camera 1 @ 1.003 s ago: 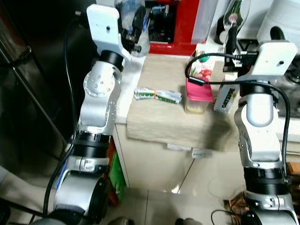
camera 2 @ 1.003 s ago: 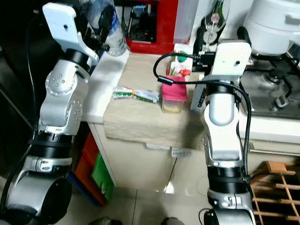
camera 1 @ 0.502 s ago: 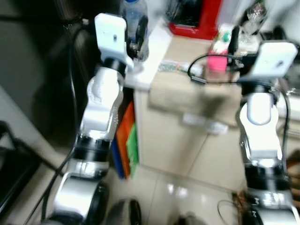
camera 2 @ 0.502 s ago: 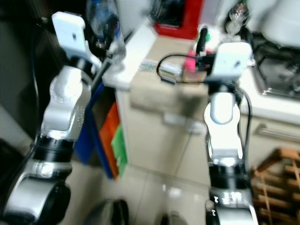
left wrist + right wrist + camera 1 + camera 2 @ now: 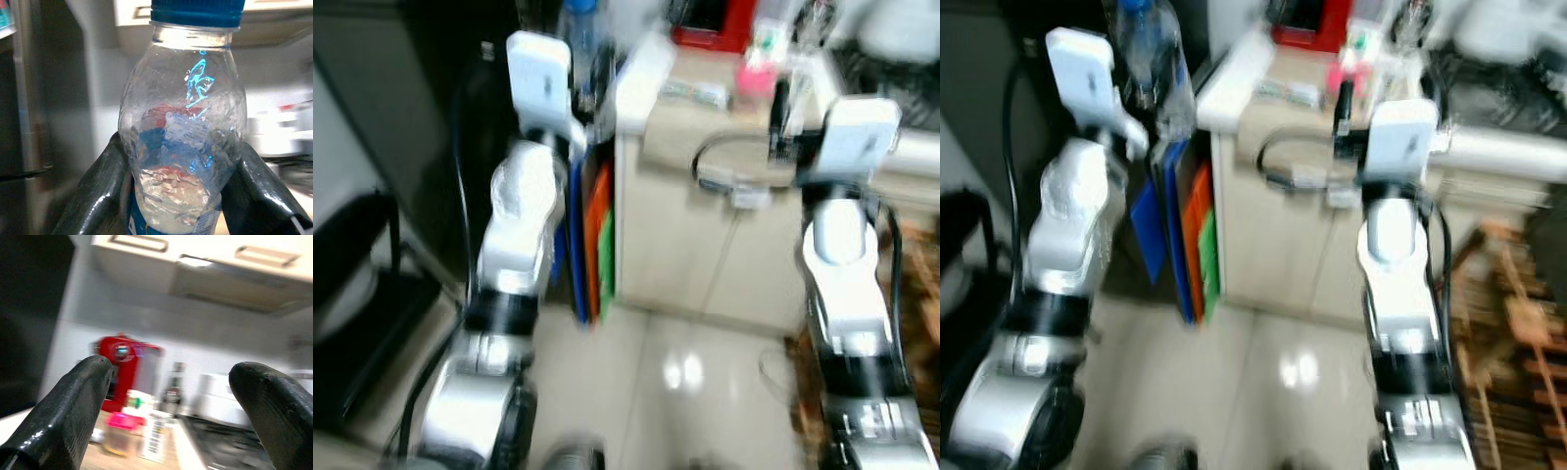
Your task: Restocking fridge
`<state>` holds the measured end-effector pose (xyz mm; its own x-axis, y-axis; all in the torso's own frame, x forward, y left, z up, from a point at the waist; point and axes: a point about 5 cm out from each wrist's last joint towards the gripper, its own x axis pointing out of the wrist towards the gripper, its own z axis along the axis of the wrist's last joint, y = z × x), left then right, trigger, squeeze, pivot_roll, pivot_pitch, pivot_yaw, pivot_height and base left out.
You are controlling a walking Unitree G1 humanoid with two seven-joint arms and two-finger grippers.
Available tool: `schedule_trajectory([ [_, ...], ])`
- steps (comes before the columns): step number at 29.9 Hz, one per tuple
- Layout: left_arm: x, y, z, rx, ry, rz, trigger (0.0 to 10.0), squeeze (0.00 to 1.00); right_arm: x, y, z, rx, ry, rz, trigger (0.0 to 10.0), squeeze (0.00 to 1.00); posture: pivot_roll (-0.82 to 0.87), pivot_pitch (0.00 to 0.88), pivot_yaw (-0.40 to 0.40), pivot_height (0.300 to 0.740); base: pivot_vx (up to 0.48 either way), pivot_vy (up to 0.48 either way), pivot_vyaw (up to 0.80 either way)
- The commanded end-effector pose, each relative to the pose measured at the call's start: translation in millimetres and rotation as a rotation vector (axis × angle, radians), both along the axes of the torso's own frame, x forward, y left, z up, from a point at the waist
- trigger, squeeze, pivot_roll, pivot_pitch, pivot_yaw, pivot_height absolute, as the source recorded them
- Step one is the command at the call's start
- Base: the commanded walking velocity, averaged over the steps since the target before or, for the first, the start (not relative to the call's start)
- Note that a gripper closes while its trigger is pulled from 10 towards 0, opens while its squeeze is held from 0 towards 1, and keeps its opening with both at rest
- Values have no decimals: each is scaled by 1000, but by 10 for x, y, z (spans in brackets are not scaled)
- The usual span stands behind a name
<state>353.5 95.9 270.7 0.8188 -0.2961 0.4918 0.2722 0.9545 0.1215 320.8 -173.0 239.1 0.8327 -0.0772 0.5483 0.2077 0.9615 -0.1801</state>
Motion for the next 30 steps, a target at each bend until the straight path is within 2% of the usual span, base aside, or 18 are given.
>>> schedule_trajectory([
  [1,-14,10,15,-12,3,-4,10000,0,-4,30,29,-4,-12,15,10000,0,-121,0,30,740,0,0,0],
  [3,-47,69,-230,-38,92,16,10000,0,-19,41,-54,-10,16,27,10000,0,-129,0,42,740,0,0,0],
  [4,-47,69,-230,-38,92,16,10000,0,-19,41,-54,-10,16,27,10000,0,-129,0,42,740,0,0,0],
  [5,-112,145,-544,-107,224,35,10000,0,-52,5,-194,10,62,23,10000,0,-123,0,37,740,0,0,0],
  [6,-139,172,-654,-141,277,40,10000,0,-66,-15,-252,22,83,18,10000,0,-123,0,37,740,0,0,0],
  [7,-139,172,-654,-141,277,40,10000,0,-66,-15,-252,22,83,18,10000,0,-123,0,37,740,0,0,0],
  [11,-353,314,-983,-93,359,130,10000,0,-184,-88,-526,54,186,13,10000,0,-109,0,29,740,0,0,0],
  [12,-396,415,-1082,-121,408,173,10000,0,-210,-129,-611,72,221,3,10000,0,-102,0,20,740,0,0,0],
  [13,-396,415,-1082,-121,408,173,10000,0,-210,-129,-611,72,221,3,10000,0,-102,0,20,740,0,0,0],
  [15,-484,541,-1228,-162,476,217,10000,0,-241,-197,-736,117,273,-11,10000,0,-93,6,12,740,0,0,0],
  [16,-550,504,-1286,-108,490,206,10000,0,-247,-247,-829,148,315,-22,10000,0,-88,13,9,740,0,0,0],
  [19,-571,436,-1312,-93,501,174,10000,0,-244,-267,-905,160,348,-25,10000,0,-87,18,7,740,0,0,0],
  [22,-515,423,-1307,-75,496,155,10000,0,-237,-251,-950,167,374,-15,10000,0,-100,17,21,740,0,0,0],
  [25,-453,504,-1249,-177,497,188,10000,0,-214,-219,-910,155,366,1,10000,0,-103,13,22,740,0,-320,0],
  [26,-451,465,-1233,-171,492,169,10000,216,-193,-198,-906,142,372,14,10000,0,-104,14,25,740,0,-472,0],
  [28,-453,352,-1231,-141,489,126,10000,114,-144,-160,-931,120,397,34,10000,0,-107,9,24,740,0,-472,0],
  [30,-452,344,-1231,-141,489,123,10000,114,-138,-159,-936,122,399,33,10000,0,-107,10,23,740,0,-472,0],
])
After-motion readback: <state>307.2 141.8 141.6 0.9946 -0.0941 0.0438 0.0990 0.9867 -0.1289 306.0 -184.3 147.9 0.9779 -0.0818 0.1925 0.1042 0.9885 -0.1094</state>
